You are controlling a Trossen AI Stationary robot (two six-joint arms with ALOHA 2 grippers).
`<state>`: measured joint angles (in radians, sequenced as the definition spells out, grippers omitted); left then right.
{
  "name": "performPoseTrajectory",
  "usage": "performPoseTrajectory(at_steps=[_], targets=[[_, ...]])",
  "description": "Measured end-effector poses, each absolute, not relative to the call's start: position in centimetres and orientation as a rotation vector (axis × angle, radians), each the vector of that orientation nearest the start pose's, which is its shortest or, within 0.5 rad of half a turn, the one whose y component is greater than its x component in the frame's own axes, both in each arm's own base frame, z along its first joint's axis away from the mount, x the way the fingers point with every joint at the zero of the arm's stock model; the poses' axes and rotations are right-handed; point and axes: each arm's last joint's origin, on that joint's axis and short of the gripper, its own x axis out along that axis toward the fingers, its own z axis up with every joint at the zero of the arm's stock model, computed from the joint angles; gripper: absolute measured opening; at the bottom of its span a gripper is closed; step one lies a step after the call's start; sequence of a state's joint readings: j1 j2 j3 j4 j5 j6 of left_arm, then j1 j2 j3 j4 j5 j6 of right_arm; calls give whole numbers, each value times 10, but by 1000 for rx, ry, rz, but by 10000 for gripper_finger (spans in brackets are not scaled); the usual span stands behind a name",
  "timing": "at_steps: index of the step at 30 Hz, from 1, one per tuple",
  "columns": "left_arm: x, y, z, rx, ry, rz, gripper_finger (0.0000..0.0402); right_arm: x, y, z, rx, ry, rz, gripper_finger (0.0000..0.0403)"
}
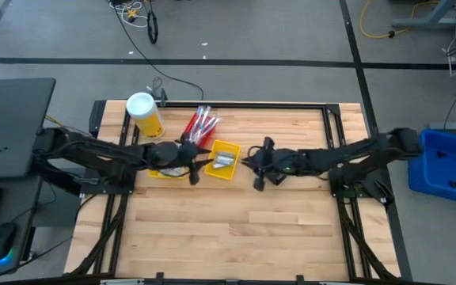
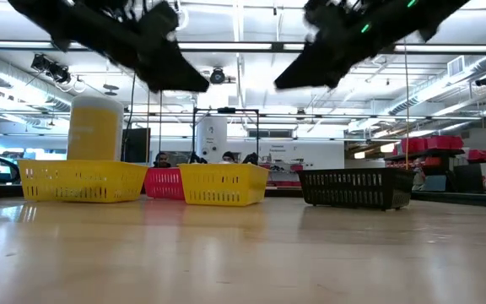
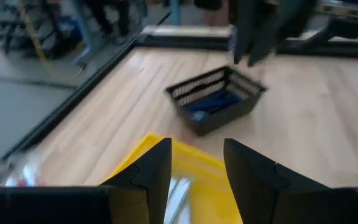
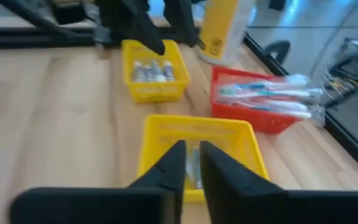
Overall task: Pick & Place Travel size toiletries
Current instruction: Return to Home Position
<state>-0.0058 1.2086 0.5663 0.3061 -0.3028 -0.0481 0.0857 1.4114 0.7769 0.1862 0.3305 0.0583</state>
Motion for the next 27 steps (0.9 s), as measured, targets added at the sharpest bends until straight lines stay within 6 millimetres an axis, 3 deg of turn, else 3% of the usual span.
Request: performPoseTrajectory(at_steps=[4, 9, 14, 21, 27], targets=[[233, -8, 238, 49, 287, 231, 153, 272, 31, 252, -69, 414, -185, 9], [204, -20, 262, 105, 241, 154, 153, 245, 50, 279, -176, 349, -77, 6], [167, -25, 278, 112, 220, 65, 153, 217, 56, 296, -173, 324, -22, 6], [132, -24, 282, 117, 164, -7, 153, 183, 53, 294, -168, 369, 7, 6], [119, -20, 247, 151, 61, 30, 153, 161, 45, 269, -141, 265, 5, 6]])
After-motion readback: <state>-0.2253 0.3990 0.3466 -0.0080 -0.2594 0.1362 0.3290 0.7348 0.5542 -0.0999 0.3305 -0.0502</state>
